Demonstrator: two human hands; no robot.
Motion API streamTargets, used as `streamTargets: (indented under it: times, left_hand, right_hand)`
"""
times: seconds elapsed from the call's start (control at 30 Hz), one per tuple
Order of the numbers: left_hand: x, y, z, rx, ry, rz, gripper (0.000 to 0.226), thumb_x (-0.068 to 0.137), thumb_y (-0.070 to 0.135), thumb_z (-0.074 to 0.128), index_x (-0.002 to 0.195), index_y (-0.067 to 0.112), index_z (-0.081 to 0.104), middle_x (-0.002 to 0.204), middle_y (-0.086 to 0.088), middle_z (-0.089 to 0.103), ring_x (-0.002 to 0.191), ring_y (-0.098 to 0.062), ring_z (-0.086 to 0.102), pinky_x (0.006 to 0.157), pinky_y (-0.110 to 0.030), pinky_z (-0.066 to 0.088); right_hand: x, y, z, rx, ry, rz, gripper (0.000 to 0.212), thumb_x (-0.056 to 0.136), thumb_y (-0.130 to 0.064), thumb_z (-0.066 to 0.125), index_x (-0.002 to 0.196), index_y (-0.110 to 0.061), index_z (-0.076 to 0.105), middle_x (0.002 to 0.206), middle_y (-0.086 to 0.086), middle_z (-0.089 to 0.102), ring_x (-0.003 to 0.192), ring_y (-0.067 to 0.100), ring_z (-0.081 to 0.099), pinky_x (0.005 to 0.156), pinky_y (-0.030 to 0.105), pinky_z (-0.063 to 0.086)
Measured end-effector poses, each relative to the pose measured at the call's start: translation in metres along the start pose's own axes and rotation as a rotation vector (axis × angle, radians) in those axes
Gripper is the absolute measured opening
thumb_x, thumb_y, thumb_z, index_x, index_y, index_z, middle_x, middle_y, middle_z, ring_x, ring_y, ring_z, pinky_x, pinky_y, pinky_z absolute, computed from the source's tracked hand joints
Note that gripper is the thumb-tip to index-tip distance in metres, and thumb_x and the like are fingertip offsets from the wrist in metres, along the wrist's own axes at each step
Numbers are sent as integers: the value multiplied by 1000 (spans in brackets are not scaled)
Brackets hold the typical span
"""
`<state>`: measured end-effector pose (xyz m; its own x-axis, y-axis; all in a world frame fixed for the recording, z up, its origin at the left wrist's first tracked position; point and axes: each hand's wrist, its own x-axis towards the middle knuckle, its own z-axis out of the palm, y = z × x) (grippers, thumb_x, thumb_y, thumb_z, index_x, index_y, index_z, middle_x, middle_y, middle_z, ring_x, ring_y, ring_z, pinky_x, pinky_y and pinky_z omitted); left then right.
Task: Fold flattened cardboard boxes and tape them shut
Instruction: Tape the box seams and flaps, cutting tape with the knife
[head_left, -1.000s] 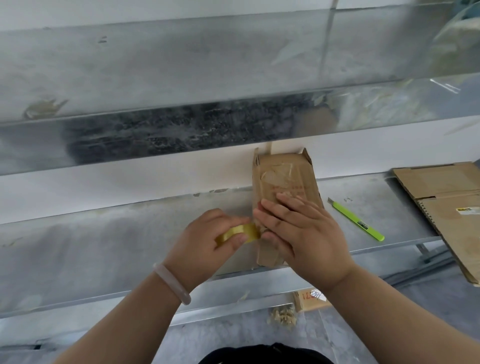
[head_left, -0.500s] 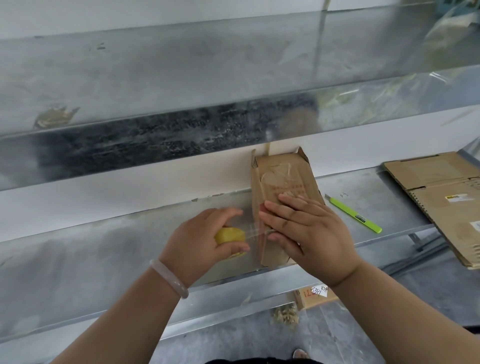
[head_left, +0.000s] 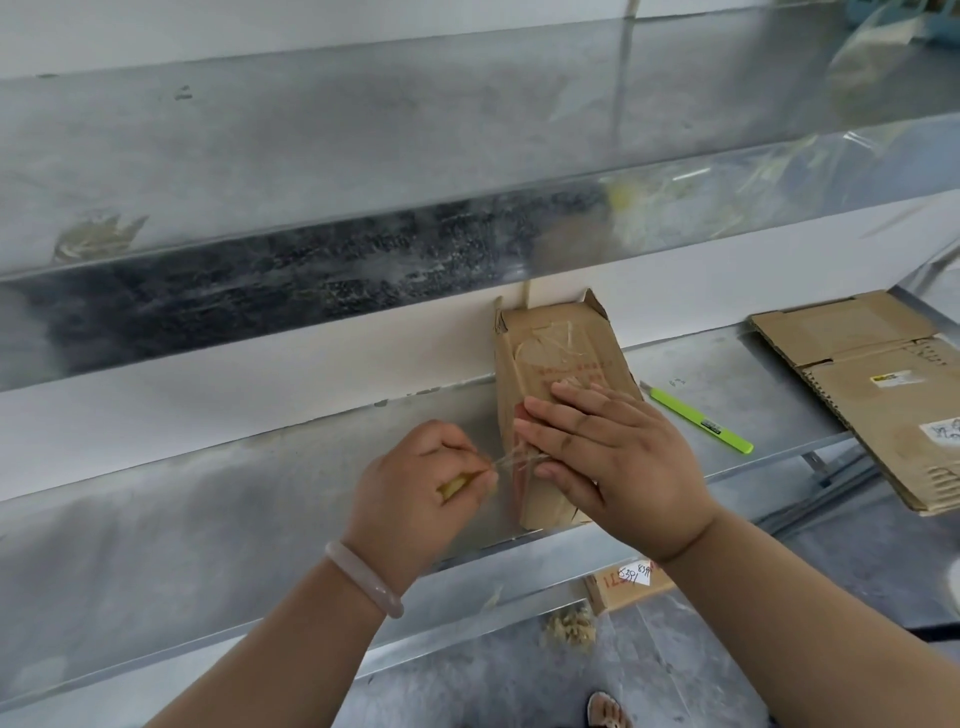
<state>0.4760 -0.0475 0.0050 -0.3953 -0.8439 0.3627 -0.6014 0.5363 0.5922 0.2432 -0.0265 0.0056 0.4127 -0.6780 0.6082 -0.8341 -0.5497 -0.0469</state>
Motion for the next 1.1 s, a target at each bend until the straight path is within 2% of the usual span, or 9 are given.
streamTargets:
  times: [0.17,0.3,0.4,0.5,0.57,0.73,0.87,1.0,1.1]
  left_hand:
    - [5,4,2,11,9,20,26,83,42,55,80,25,75,100,21,56,81,2,58,66,-15,46]
    - [4,4,4,18,-9,-31,31,82,48,52,80,27,75,95,23,56,83,4,57,64,-9,43]
    - [1,4,5,34,-19,-56,33,80,52,51,79,29,75,92,25,57,84,3,58,64,-11,44]
    - [0,4,3,48,10,-73,33,78,52,52,78,29,75,91,23,57,85,2,57,65,-17,48]
    - [-1,2,2,51,11,-92,32,78,52,51,79,30,73,92,23,57,87,2,57,65,-17,48]
    - [-4,4,1,12,-18,-107,22,78,51,53,87,37,68,94,25,56,91,5,55,71,-5,41]
    - [-2,7,0,-25,-11,-85,15,77,46,56,84,36,65,91,23,57,88,3,56,72,-4,40]
    - [-5,3,3,-29,-26,-84,22,80,46,54,83,31,69,92,23,56,90,3,55,74,-4,40]
    - [-7,1,4,-48,-20,-91,25,80,46,54,83,27,70,93,24,55,89,4,55,74,-4,40]
  right_hand:
    - [-4,8,-17,-115,-44,-40,51,103,-47,31,140,-21,54,145,2,51,137,27,45,115,53,29]
    - [-28,43,-20,44,42,716,58,103,-45,23,149,-15,41,151,6,43,139,23,36,117,45,26]
    - [-55,83,-1,93,-420,1219,59,105,-37,29,156,-11,14,163,11,15,149,24,11,123,40,9]
    - [-77,104,15,55,-703,1231,62,106,-32,28,156,-8,2,165,10,3,151,26,2,124,40,5]
    - [-81,106,21,-25,-719,1205,58,104,-31,33,154,-10,14,160,9,20,147,26,19,121,39,19]
    - [-80,95,27,-271,-632,1152,18,98,-19,40,116,-19,46,118,3,52,108,22,48,89,35,42]
    - [-85,85,33,-51,-565,1263,27,97,-6,38,123,-12,43,115,11,51,91,25,50,77,38,44]
    - [-83,61,10,286,-166,1523,37,97,-4,36,132,-12,48,90,7,57,72,24,58,53,32,44]
    - [-78,30,-17,528,133,1600,38,99,-11,32,127,-20,55,79,6,57,66,23,50,56,35,41]
